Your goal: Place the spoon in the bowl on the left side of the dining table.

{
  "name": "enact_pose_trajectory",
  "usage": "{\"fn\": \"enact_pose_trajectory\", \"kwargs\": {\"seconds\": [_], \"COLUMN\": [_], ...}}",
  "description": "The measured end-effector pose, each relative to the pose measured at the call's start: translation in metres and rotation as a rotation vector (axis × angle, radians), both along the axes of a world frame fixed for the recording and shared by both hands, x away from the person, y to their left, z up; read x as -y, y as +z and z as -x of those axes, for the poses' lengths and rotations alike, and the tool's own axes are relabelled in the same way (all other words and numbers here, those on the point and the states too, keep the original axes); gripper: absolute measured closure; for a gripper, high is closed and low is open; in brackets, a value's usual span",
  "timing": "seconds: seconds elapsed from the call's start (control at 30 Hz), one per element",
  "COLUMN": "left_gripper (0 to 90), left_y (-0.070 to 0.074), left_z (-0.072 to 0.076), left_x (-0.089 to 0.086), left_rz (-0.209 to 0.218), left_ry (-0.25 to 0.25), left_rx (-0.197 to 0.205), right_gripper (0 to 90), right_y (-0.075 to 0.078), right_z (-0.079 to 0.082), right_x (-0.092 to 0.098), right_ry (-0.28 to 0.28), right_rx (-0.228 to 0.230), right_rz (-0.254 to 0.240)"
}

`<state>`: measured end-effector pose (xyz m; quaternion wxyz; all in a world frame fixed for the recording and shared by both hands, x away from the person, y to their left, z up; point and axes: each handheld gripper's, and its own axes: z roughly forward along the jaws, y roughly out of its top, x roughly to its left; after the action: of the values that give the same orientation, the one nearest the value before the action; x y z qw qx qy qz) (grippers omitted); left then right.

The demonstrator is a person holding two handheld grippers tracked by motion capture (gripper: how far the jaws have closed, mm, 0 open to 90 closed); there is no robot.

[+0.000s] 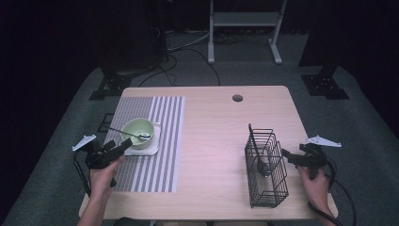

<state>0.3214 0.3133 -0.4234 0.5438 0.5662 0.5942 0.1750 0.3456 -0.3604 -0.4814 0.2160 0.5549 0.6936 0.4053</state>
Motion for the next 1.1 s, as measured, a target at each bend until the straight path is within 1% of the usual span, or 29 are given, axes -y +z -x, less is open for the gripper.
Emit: {"fn": "enact_pose_trajectory", "kwargs": {"seconds": [0.5,0.73,0.87,1.1], "left_gripper": [8.2,8.3,8.2,8.2], "left_y": [0.0,0.001,-0.001,-0.002], "left_z": [0.001,0.002,0.002,0.002], "left_x": [0.01,0.019,0.025,0.033], "left_rz": [-0.011,-0.02,-0.026,-0.032], "left_ry": [-0.028,-0.05,-0.067,-0.086], "left_rx": [-0.002,0.004,0.0,-0.002], "right_gripper": [12.3,12.3,12.3,12.3], "right_y": [0.0,0.0,0.0,0.0], "right_z": [0.0,0.0,0.0,0.0], "right_x": [0.0,0.0,0.0,0.0], "right_ry": [0.0,0.0,0.0,0.001], "right_rx": [0.0,0.001,0.001,0.001], "right_rz": [-0.002,-0.003,-0.004,-0.004]}}
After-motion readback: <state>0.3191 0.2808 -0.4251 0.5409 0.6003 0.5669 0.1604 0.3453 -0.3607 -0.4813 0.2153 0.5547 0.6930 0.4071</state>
